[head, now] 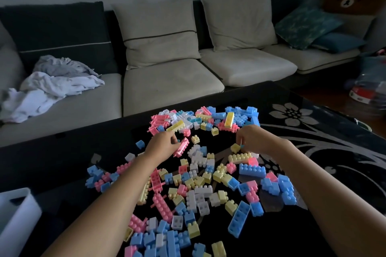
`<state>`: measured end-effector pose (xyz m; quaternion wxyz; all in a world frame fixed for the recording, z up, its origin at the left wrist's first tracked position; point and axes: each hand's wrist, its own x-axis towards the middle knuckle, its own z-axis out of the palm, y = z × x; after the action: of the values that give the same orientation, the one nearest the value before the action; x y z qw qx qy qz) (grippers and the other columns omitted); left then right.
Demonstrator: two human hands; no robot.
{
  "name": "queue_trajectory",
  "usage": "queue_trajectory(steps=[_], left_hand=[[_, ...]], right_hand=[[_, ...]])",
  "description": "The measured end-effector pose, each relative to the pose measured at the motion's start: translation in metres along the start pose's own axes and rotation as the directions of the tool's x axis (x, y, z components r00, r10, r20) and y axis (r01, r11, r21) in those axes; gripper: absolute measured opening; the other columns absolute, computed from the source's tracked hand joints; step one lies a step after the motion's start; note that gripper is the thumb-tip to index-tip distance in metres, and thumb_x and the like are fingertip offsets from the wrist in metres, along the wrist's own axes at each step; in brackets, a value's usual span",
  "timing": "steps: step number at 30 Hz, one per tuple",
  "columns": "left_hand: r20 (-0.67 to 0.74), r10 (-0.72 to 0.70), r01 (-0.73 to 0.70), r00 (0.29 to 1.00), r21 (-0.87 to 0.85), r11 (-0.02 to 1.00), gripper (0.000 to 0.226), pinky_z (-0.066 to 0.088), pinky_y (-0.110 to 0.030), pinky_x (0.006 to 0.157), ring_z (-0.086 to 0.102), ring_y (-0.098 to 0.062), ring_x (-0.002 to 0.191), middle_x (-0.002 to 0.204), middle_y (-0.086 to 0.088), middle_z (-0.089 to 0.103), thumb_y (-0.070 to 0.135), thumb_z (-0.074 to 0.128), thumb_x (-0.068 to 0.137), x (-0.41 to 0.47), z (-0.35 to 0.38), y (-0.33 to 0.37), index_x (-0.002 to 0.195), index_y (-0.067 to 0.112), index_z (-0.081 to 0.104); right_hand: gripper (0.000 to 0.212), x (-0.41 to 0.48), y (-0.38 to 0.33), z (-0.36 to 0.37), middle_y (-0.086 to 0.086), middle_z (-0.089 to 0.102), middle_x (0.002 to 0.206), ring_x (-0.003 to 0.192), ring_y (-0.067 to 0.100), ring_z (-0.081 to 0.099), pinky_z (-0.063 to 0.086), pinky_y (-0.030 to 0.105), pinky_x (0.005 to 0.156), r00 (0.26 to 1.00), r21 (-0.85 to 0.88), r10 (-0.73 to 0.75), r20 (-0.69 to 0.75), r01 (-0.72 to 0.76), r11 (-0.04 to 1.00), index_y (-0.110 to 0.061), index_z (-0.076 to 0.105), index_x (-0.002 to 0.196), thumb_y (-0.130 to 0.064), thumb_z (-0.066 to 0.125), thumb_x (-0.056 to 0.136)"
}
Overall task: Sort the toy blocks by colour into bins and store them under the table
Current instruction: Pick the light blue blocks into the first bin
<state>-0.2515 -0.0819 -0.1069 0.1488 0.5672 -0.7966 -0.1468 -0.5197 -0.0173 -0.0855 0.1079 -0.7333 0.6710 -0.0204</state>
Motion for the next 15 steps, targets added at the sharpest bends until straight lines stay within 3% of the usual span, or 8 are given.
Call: queue_trajectory(steps=[3,6,7,9,10,11,13,15], left_hand=[[0.007,-0.014,0.015,1.0,-0.092,0.996,0.012,0.046,-0.021,0.065,0.059,-0.012,0.078,0.087,0.004,0.06,0.021,0.066,0.086,-0.001,-0.001,-0.001,0.093,0.014,0.06],[0.016,-0.085,0.085,0.996,-0.34,0.937,0.027,0.046,-0.02,0.073,0.059,-0.01,0.088,0.093,0.006,0.058,0.023,0.071,0.082,0.0,-0.007,-0.005,0.102,0.018,0.054],[0.023,-0.11,0.109,0.994,-0.417,0.902,0.027,0.047,-0.024,0.078,0.06,-0.012,0.091,0.095,0.006,0.059,0.023,0.07,0.084,0.001,-0.01,-0.006,0.105,0.019,0.054],[0.027,-0.161,0.152,0.987,-0.508,0.848,0.018,0.048,-0.032,0.085,0.06,-0.016,0.095,0.1,0.001,0.06,0.021,0.059,0.091,0.008,-0.016,-0.008,0.109,0.016,0.056],[0.024,-0.197,0.176,0.98,-0.566,0.806,0.015,0.048,-0.036,0.086,0.059,-0.017,0.094,0.1,-0.002,0.06,0.017,0.05,0.094,0.012,-0.019,-0.008,0.106,0.013,0.059],[0.016,-0.235,0.193,0.972,-0.627,0.755,0.019,0.047,-0.038,0.082,0.057,-0.018,0.09,0.099,-0.006,0.06,0.012,0.042,0.095,0.017,-0.022,-0.008,0.098,0.01,0.061],[-0.01,-0.289,0.207,0.957,-0.672,0.711,0.028,0.043,-0.033,0.067,0.05,-0.017,0.075,0.092,-0.011,0.056,0.006,0.034,0.091,0.027,-0.028,-0.009,0.081,0.011,0.061],[-0.043,-0.266,0.202,0.963,-0.536,0.819,0.028,0.042,-0.029,0.063,0.05,-0.015,0.071,0.091,-0.009,0.058,0.013,0.037,0.095,0.036,-0.031,-0.009,0.088,0.012,0.063]], right_hand=[[0.022,-0.001,-0.004,-0.001,-0.002,0.061,0.098,0.085,0.013,0.059,0.049,0.022,0.076,1.0,0.107,-0.021,0.0,0.021,0.994,-0.018,0.063,0.103,-0.012,0.067,0.082],[0.025,-0.001,-0.006,-0.009,-0.006,0.062,0.089,0.076,0.004,0.058,0.047,0.015,0.068,1.0,0.467,-0.004,-0.031,0.018,0.884,-0.016,0.062,0.111,-0.015,0.065,0.086],[0.021,-0.001,-0.009,-0.013,-0.003,0.063,0.092,0.08,0.005,0.06,0.05,0.017,0.072,1.0,0.695,0.014,-0.015,0.0,0.719,-0.013,0.062,0.11,-0.011,0.061,0.089],[0.017,0.003,-0.012,-0.021,0.01,0.063,0.105,0.096,0.017,0.062,0.056,0.024,0.081,0.994,0.991,0.034,0.106,-0.108,0.073,-0.003,0.06,0.106,0.001,0.052,0.091],[0.019,0.008,-0.013,-0.024,0.016,0.059,0.111,0.1,0.023,0.061,0.057,0.027,0.08,0.983,0.958,0.024,0.181,-0.17,-0.232,0.0,0.058,0.106,0.005,0.047,0.091],[0.02,0.015,-0.012,-0.025,0.019,0.055,0.113,0.097,0.025,0.06,0.057,0.027,0.074,0.969,0.88,0.016,0.247,-0.218,-0.423,0.003,0.055,0.106,0.006,0.042,0.091],[0.02,0.029,-0.018,-0.027,0.019,0.05,0.105,0.08,0.019,0.054,0.055,0.023,0.059,0.95,0.814,0.03,0.311,-0.25,-0.524,0.002,0.056,0.101,0.002,0.039,0.092],[0.016,0.048,-0.033,-0.028,0.012,0.051,0.089,0.068,0.012,0.046,0.047,0.019,0.054,0.944,0.853,0.073,0.321,-0.255,-0.455,-0.001,0.059,0.096,-0.003,0.043,0.094]])
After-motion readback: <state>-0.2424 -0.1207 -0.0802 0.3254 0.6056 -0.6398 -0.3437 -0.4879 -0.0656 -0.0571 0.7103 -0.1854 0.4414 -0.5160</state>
